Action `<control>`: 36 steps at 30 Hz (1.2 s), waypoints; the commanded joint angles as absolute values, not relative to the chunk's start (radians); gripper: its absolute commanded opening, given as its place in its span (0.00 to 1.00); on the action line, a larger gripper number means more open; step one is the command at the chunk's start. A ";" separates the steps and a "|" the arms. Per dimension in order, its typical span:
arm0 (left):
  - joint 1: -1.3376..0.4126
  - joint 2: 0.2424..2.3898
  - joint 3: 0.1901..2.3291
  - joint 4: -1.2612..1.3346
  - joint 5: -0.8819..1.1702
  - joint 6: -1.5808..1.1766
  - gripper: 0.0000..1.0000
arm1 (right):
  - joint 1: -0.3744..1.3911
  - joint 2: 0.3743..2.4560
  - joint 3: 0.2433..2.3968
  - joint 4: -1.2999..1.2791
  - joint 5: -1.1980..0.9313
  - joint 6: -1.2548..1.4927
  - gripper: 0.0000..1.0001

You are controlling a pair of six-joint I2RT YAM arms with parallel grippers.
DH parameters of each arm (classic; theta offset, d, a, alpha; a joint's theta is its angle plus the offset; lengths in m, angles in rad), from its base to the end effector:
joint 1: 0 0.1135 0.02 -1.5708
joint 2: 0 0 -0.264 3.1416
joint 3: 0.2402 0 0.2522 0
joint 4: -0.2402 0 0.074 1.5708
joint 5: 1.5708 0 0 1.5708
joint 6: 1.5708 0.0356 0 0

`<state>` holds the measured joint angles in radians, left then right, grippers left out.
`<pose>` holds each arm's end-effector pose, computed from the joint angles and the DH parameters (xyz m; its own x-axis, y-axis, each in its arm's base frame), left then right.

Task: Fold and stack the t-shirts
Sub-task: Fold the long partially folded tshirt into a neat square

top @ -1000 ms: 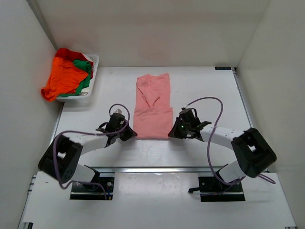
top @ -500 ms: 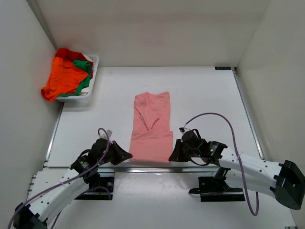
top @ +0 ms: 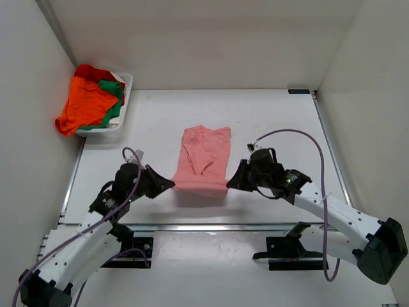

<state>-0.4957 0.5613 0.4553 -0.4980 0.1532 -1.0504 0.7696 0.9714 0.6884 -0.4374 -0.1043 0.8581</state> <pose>0.1173 -0.0696 0.2258 -0.7521 -0.5681 -0.3341 -0.1448 0.6369 -0.7572 0.1448 0.1455 0.2485 -0.8759 0.1991 -0.4395 -0.1308 0.7788 0.6135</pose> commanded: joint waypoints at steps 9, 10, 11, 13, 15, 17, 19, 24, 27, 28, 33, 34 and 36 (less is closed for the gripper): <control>-0.325 1.090 0.765 -0.079 0.179 -0.908 0.00 | 0.371 1.287 1.066 -0.347 -0.271 0.532 0.00; -0.313 1.151 0.796 -0.057 0.173 -0.902 0.00 | 0.364 1.334 1.080 -0.333 -0.290 0.531 0.00; -0.305 1.182 0.825 -0.045 0.184 -0.900 0.00 | 0.347 1.374 1.118 -0.316 -0.298 0.519 0.00; -0.279 1.296 0.866 0.029 0.187 -0.896 0.01 | 0.327 1.457 1.195 -0.276 -0.317 0.508 0.00; -0.267 1.382 0.913 0.073 0.172 -0.891 0.03 | 0.313 1.543 1.247 -0.252 -0.321 0.486 0.00; -0.249 1.510 0.994 0.090 0.167 -0.865 0.05 | 0.304 1.664 1.311 -0.224 -0.327 0.474 0.00; -0.229 1.621 1.069 0.104 0.156 -0.861 0.11 | 0.272 1.768 1.406 -0.212 -0.331 0.476 0.00; -0.193 1.992 1.392 0.144 0.260 -0.899 0.46 | 0.244 2.038 1.630 -0.218 -0.263 0.451 0.24; -0.180 2.110 1.527 0.172 0.313 -0.943 0.57 | 0.230 2.110 1.742 -0.247 -0.163 0.439 0.48; -0.173 2.118 1.554 0.176 0.340 -0.956 0.61 | 0.233 2.121 1.787 -0.288 -0.126 0.434 0.50; -0.152 2.060 1.461 0.199 0.371 -0.914 0.63 | 0.239 2.053 1.708 -0.299 -0.084 0.449 0.70; -0.150 2.025 1.413 0.205 0.392 -0.916 0.63 | 0.239 2.008 1.675 -0.276 -0.095 0.456 0.73; -0.141 1.953 1.324 0.241 0.397 -0.922 0.63 | 0.244 1.947 1.562 -0.236 -0.118 0.463 0.75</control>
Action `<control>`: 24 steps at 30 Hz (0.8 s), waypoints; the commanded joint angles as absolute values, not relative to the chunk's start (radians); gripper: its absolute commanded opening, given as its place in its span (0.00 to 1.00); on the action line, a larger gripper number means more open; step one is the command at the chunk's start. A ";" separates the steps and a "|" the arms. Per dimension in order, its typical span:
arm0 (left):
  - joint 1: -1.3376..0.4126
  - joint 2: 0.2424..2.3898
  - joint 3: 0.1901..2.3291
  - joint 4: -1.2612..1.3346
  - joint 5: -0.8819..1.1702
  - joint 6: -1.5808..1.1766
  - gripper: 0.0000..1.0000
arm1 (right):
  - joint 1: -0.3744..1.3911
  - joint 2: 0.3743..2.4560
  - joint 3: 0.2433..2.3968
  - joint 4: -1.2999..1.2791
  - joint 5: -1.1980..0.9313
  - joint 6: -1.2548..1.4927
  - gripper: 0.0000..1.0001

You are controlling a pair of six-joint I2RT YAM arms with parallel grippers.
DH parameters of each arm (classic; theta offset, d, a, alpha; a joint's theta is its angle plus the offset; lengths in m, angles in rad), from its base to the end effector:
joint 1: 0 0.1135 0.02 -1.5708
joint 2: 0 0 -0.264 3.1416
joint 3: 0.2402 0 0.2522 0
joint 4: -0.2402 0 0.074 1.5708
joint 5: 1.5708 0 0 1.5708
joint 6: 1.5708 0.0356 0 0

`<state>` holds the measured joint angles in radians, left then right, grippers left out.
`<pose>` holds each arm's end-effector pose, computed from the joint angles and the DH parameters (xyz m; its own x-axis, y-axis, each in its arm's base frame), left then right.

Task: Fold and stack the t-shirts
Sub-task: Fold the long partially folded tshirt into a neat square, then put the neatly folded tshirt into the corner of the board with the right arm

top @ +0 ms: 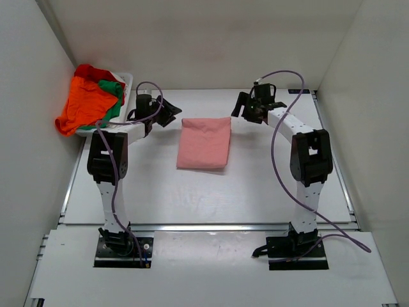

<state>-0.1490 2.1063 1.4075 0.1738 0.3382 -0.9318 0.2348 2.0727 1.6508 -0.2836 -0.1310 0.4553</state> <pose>0.4669 -0.0820 0.1750 -0.6359 -0.6702 -0.3826 -0.1450 0.5907 -0.7938 0.4641 0.1158 0.2285 -0.7103 0.2784 -0.6465 -0.0167 0.9116 0.4108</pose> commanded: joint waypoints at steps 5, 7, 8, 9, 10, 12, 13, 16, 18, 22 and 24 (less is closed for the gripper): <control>-0.166 1.819 1.207 0.253 0.442 -0.916 0.61 | 0.296 1.861 1.413 -0.221 -0.150 0.492 0.78; -0.192 1.818 1.198 0.256 0.450 -0.917 0.62 | 0.324 1.850 1.353 -0.192 -0.161 0.527 0.80; -0.202 1.838 1.216 0.244 0.443 -0.908 0.62 | 0.324 1.853 1.341 -0.177 -0.175 0.532 0.80; -0.202 1.850 1.227 0.230 0.446 -0.907 0.62 | 0.337 1.855 1.327 -0.161 -0.190 0.552 0.81; -0.213 1.880 1.247 0.216 0.446 -0.907 0.62 | 0.341 1.868 1.318 -0.157 -0.187 0.567 0.83; -0.229 1.952 1.294 0.203 0.437 -0.903 0.61 | 0.362 1.899 1.321 -0.169 -0.164 0.583 0.85; -0.239 1.972 1.304 0.187 0.417 -0.907 0.61 | 0.370 1.904 1.334 -0.182 -0.144 0.586 0.86; -0.256 2.100 1.457 0.137 0.425 -0.903 0.61 | 0.386 1.963 1.380 -0.228 -0.120 0.589 0.91; -0.264 2.187 1.549 0.076 0.440 -0.897 0.60 | 0.388 2.037 1.446 -0.296 -0.115 0.572 0.94; -0.259 2.215 1.533 0.080 0.434 -0.906 0.60 | 0.382 2.129 1.555 -0.411 -0.150 0.545 0.46; -0.247 2.197 1.491 0.153 0.469 -0.931 0.60 | 0.353 2.143 1.562 -0.423 -0.201 0.532 0.00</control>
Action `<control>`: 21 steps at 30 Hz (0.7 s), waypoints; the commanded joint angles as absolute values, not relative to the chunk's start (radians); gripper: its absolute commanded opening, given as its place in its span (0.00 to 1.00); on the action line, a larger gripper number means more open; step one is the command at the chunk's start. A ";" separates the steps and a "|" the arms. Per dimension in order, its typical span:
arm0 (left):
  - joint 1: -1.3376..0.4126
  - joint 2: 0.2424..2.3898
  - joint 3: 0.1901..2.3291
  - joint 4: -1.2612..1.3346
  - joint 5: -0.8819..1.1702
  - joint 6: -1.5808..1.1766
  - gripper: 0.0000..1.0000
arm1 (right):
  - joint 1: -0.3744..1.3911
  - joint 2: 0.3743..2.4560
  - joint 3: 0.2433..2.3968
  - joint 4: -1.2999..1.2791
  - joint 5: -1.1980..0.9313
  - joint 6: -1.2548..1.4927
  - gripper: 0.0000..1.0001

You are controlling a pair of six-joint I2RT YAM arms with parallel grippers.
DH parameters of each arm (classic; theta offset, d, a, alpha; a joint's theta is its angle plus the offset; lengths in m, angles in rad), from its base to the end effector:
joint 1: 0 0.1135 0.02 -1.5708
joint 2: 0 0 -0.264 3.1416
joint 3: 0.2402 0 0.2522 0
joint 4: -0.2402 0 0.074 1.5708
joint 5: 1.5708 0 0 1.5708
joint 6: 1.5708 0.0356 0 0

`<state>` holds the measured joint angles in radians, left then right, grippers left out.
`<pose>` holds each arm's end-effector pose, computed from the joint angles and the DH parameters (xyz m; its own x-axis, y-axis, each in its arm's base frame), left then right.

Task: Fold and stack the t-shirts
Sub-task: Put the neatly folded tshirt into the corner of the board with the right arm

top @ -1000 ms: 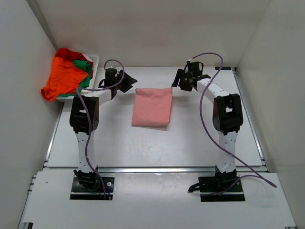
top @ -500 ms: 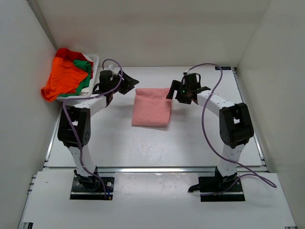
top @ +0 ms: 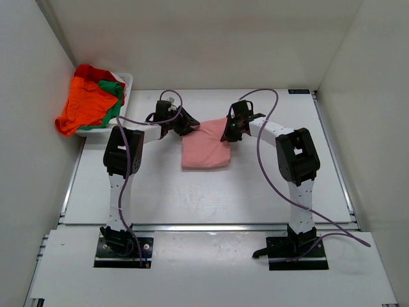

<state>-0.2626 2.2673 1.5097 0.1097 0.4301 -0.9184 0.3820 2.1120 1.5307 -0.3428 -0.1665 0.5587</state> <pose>0.4726 -0.1424 0.1271 -0.7965 -0.5338 -0.2841 -0.1250 0.6050 -0.7864 0.4241 0.1767 0.1683 -0.8719 0.2131 -0.4408 0.0023 0.9021 0.4316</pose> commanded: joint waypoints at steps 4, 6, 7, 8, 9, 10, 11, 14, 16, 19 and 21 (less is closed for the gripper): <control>-0.200 2.108 1.407 0.293 0.569 -1.037 0.59 | 0.295 2.125 1.577 -0.471 -0.184 0.451 0.00; -0.183 2.059 1.390 0.333 0.626 -1.080 0.60 | 0.249 2.138 1.650 -0.531 -0.138 0.367 0.00; -0.166 2.018 1.376 0.344 0.644 -1.094 0.60 | 0.223 2.163 1.675 -0.570 -0.094 0.345 0.00; -0.167 1.990 1.359 0.350 0.655 -1.094 0.61 | 0.198 2.192 1.730 -0.613 -0.040 0.304 0.00; -0.160 1.920 1.339 0.350 0.661 -1.098 0.61 | 0.172 2.230 1.793 -0.662 -0.003 0.267 0.00; -0.153 1.899 1.321 0.345 0.660 -1.097 0.61 | 0.158 2.241 1.848 -0.705 0.046 0.240 0.00; -0.147 1.861 1.307 0.338 0.658 -1.089 0.61 | 0.137 2.279 1.929 -0.748 0.096 0.203 0.00; -0.143 1.781 1.247 0.327 0.672 -1.075 0.61 | 0.097 2.391 2.130 -0.842 0.231 0.100 0.01; -0.140 1.737 1.191 0.339 0.684 -1.083 0.61 | 0.066 2.477 2.259 -0.888 0.280 0.066 0.00; -0.141 1.701 1.122 0.350 0.696 -1.085 0.61 | 0.006 2.526 2.397 -0.905 0.322 0.038 0.00; -0.150 1.681 1.095 0.341 0.703 -1.071 0.60 | -0.031 2.522 2.382 -0.853 0.322 0.019 0.00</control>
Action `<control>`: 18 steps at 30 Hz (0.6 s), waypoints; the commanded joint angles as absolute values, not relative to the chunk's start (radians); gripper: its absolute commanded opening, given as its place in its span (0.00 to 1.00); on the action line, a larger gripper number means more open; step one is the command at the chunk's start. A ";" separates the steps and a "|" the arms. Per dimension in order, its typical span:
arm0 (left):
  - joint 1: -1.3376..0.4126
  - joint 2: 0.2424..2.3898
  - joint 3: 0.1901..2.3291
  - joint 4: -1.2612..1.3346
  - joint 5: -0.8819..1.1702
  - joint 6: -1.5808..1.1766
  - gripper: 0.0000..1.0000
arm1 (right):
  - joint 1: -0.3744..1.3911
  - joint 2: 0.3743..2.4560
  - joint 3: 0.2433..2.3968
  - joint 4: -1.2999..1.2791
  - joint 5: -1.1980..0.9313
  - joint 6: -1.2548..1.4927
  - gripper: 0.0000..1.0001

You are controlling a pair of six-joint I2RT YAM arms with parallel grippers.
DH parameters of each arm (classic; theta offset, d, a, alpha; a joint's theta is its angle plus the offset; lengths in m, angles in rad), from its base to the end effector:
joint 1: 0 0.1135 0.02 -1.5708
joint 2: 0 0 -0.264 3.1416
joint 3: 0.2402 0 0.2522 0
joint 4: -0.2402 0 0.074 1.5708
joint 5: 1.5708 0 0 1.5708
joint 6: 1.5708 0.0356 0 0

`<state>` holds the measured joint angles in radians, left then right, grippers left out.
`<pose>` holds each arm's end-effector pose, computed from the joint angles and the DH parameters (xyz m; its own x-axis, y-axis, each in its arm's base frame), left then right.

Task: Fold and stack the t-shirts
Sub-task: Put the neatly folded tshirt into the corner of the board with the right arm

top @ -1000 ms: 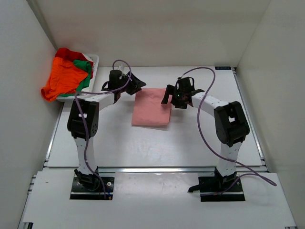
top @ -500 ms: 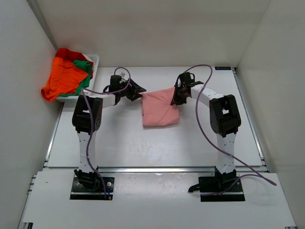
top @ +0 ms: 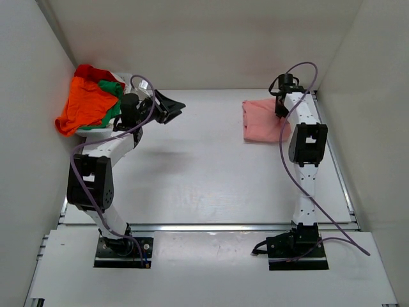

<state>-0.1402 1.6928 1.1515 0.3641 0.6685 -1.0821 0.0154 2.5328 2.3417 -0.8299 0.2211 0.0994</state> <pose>0.3864 -0.0768 0.2828 -0.7122 -0.5992 -0.3657 0.1810 0.3465 -0.9204 0.5453 0.0006 0.1841 -0.8384 0.0839 -0.5385 0.1837 0.9738 -0.1342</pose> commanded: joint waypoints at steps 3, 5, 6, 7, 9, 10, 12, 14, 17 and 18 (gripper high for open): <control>-0.164 1.661 1.059 0.337 0.715 -1.068 0.61 | -0.093 2.485 2.309 -0.726 0.334 -0.038 0.00; -0.170 1.648 1.037 0.330 0.727 -1.065 0.61 | -0.135 2.473 2.289 -0.643 0.354 -0.089 0.00; -0.176 1.647 1.028 0.328 0.724 -1.059 0.61 | -0.146 2.479 2.277 -0.611 0.362 -0.115 0.01; -0.173 1.641 1.016 0.321 0.726 -1.057 0.61 | -0.147 2.488 2.278 -0.588 0.389 -0.141 0.00; -0.182 1.629 0.999 0.324 0.722 -1.052 0.61 | -0.166 2.503 2.267 -0.501 0.402 -0.233 0.00; -0.186 1.621 0.985 0.319 0.727 -1.052 0.61 | -0.172 2.519 2.258 -0.476 0.403 -0.265 0.00; -0.189 1.612 0.971 0.307 0.721 -1.034 0.61 | -0.189 2.514 2.223 -0.384 0.387 -0.304 0.03; -0.205 1.597 0.966 0.267 0.715 -1.005 0.61 | -0.192 2.510 2.191 -0.315 0.399 -0.316 0.12; -0.203 1.575 0.960 0.168 0.710 -0.951 0.65 | -0.175 2.496 2.174 -0.217 0.442 -0.377 0.48; -0.207 1.566 0.953 0.155 0.710 -0.931 0.76 | -0.169 2.473 2.171 -0.192 0.439 -0.379 0.53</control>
